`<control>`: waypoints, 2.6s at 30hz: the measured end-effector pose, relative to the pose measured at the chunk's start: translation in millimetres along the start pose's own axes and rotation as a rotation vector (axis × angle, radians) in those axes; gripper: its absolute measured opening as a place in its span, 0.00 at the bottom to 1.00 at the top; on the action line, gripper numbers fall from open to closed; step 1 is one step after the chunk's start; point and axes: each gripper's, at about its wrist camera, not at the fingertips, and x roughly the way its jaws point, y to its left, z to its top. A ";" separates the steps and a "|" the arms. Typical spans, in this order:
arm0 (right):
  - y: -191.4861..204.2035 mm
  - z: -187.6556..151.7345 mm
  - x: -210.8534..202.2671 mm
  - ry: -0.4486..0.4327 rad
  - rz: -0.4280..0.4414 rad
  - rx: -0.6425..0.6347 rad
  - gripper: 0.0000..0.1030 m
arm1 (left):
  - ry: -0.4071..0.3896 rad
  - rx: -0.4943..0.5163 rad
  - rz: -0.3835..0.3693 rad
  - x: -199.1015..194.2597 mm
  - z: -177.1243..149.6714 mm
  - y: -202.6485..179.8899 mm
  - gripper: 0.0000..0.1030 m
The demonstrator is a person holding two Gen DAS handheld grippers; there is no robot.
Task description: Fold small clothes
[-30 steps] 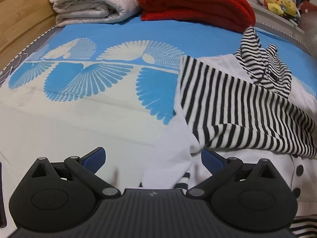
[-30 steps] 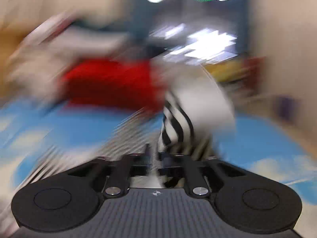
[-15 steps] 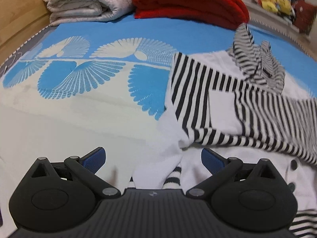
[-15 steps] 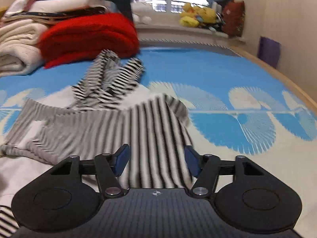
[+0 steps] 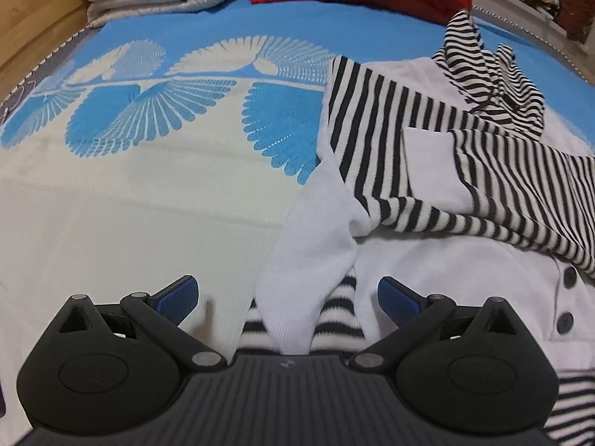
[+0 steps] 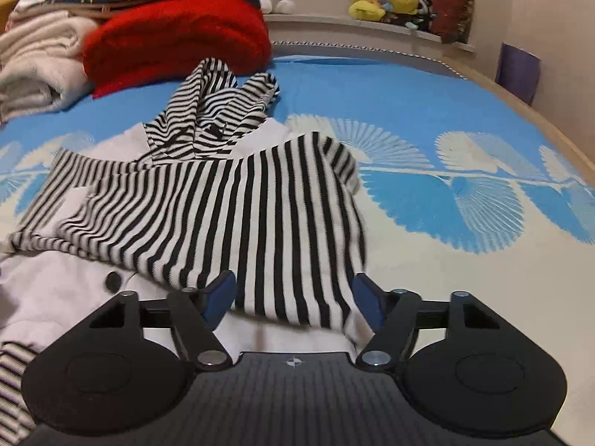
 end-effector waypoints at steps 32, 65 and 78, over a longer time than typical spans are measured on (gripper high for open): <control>-75.6 -151.6 -115.8 0.248 0.169 0.300 0.08 | 0.084 -0.201 -0.304 -95.2 -180.6 65.8 0.05; 89.2 308.9 79.6 -0.142 0.190 0.041 0.87 | 0.105 -0.160 0.069 26.0 53.3 64.9 1.00; 189.1 254.0 247.1 -0.154 0.083 -0.022 0.04 | 0.012 -0.148 0.186 19.4 60.6 102.8 1.00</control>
